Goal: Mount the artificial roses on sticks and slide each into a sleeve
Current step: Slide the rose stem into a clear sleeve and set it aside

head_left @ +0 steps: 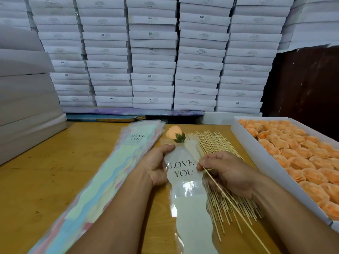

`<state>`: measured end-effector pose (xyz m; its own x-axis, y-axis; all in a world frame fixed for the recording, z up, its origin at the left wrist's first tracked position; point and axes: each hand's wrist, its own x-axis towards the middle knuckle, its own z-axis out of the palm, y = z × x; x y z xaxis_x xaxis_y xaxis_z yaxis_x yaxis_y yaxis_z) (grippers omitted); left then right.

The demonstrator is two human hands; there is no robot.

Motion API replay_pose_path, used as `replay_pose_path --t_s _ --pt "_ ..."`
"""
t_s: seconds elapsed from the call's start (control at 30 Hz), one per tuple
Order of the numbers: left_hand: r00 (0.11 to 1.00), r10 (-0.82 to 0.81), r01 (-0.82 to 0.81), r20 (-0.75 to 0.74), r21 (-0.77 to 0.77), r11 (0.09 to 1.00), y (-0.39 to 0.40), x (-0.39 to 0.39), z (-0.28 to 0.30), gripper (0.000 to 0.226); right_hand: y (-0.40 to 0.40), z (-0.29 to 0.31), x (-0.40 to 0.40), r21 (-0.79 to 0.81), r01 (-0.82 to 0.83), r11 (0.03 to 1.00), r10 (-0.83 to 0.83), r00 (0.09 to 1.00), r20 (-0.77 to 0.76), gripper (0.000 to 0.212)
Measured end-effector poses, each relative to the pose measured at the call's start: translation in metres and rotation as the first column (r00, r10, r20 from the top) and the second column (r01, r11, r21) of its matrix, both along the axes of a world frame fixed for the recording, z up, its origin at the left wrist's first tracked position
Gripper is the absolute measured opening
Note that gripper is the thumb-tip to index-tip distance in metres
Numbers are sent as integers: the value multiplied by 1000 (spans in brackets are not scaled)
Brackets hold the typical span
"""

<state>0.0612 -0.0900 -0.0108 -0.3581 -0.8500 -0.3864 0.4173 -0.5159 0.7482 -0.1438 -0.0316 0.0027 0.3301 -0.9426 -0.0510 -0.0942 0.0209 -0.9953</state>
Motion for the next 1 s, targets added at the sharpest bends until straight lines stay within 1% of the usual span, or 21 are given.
replay_pose_path --t_s 0.13,0.27,0.37,0.5,0.57,0.67,0.7,0.87,0.93,1.0 --pt "1000 1 -1 9 -5 1000 3 -1 0 24 -2 2 -3 -16 60 998 -60 998 30 26" --pt "999 -29 31 27 -41 999 4 -1 -1 39 -6 1 -5 12 196 980 -197 980 44 25" --pt "998 -58 60 35 -59 996 6 1 -1 33 -7 1 -6 28 271 962 -272 961 40 23" --pt "995 -94 97 28 -86 992 7 3 -4 37 -7 9 -5 66 297 953 -304 939 158 18" --pt "993 -116 118 17 -96 988 8 4 -4 34 -14 18 -5 67 350 934 -357 918 172 16" --pt "981 -194 192 -2 -137 972 8 5 -4 27 -36 36 -3 47 441 896 -442 879 176 14" --pt "976 -216 214 -1 -151 965 8 6 -4 28 -44 42 -3 45 466 883 -466 865 183 13" --pt "948 -319 316 28 -235 919 7 9 -5 64 -89 65 -6 50 555 831 -552 807 209 19" --pt "933 -358 353 34 -267 897 7 9 -6 71 -106 72 -8 48 579 814 -574 789 220 20" --pt "922 -386 378 32 -288 880 8 9 -7 70 -122 79 -12 36 614 789 -607 767 208 19"
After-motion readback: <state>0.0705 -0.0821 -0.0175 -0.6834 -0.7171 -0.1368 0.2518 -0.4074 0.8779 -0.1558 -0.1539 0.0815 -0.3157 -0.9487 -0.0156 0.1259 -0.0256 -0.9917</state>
